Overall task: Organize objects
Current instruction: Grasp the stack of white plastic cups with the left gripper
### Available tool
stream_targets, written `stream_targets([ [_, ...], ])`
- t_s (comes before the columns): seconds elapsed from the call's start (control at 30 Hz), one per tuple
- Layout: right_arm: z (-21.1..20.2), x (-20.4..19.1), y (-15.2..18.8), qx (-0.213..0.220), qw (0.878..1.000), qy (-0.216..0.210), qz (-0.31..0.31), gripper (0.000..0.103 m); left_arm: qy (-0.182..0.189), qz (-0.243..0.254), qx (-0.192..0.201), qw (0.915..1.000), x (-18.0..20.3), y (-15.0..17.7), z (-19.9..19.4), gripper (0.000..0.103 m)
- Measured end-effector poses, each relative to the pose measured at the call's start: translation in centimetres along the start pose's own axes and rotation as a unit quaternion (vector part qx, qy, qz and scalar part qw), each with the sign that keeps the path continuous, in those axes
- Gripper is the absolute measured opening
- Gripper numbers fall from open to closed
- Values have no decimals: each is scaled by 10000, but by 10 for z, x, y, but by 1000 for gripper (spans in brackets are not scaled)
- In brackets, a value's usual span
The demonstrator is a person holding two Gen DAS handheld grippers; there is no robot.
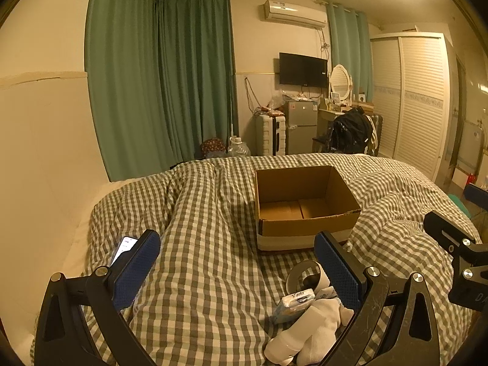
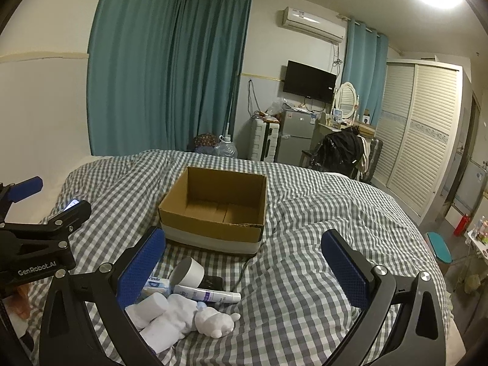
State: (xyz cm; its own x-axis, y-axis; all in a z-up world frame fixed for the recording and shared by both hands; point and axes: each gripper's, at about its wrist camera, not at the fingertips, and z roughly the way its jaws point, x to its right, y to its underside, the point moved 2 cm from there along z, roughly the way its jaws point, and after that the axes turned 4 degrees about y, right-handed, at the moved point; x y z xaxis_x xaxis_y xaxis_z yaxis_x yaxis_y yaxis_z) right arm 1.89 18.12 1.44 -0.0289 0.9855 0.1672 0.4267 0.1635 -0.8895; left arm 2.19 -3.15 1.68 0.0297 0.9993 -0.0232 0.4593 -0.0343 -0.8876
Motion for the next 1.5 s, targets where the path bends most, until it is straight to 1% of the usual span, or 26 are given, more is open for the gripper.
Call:
stream_targets([
  [0.17,-1,-5,1,-54,9999,-15,-83,103,95,-13,-195,9998,-4,9,8,103],
  [0.27,4,-8,5,-166,9998,-112,-100,102,204,-26,-354,9992,-4,16,16,103],
  [0.4,14,-9,15,-399,9988,-250,-100,102,368,4,-689,9969,1,33,34,103],
  [0.5,28,-9,28,-674,9971,-354,-96,101,449,110,-1053,9934,6,51,52,103],
  [0.6,49,-11,47,-1025,9939,-365,-161,100,462,267,-1412,9885,11,72,70,102],
  [0.7,66,-13,64,-1321,9903,-384,-212,94,505,394,-1758,9823,15,93,87,102],
  [0.83,85,-18,85,-1637,9850,-434,-335,93,804,379,-2201,9714,20,115,103,98],
  [0.93,96,-21,98,-1847,9806,-512,-402,87,1061,397,-2269,9673,27,119,104,98],
  [1.0,103,-22,106,-2003,9771,-594,-416,87,1206,470,-2362,9630,33,124,106,98],
  [1.03,106,-23,109,-2064,9756,-624,-414,84,1237,540,-2432,9605,36,126,108,97],
  [1.07,110,-24,112,-2154,9734,-672,-408,79,1261,637,-2508,9577,40,130,110,97],
  [1.1,114,-24,116,-2282,9698,-777,-365,76,1288,710,-2579,9549,43,133,111,96],
  [1.13,119,-24,119,-2386,9666,-887,-310,73,1323,762,-2645,9522,46,134,113,93],
  [1.17,121,-24,121,-2434,9653,-899,-308,73,1337,771,-2687,9508,46,136,115,91],
  [1.23,125,-26,124,-2495,9636,-891,-350,72,1423,698,-2781,9474,44,137,121,80],
  [1.27,127,-29,125,-2515,9629,-895,-391,68,1476,661,-2796,9464,43,138,122,75],
  [1.33,130,-34,129,-2575,9608,-875,-532,67,1699,563,-2843,9419,41,139,123,51],
  [1.37,132,-36,130,-2596,9602,-836,-603,64,1792,516,-2875,9394,41,140,124,48],
  [1.43,133,-38,132,-2628,9593,-786,-670,62,1808,469,-2872,9395,40,141,124,47],
  [1.5,130,-37,130,-2603,9601,-811,-620,53,1814,399,-2878,9395,37,139,123,46],
])
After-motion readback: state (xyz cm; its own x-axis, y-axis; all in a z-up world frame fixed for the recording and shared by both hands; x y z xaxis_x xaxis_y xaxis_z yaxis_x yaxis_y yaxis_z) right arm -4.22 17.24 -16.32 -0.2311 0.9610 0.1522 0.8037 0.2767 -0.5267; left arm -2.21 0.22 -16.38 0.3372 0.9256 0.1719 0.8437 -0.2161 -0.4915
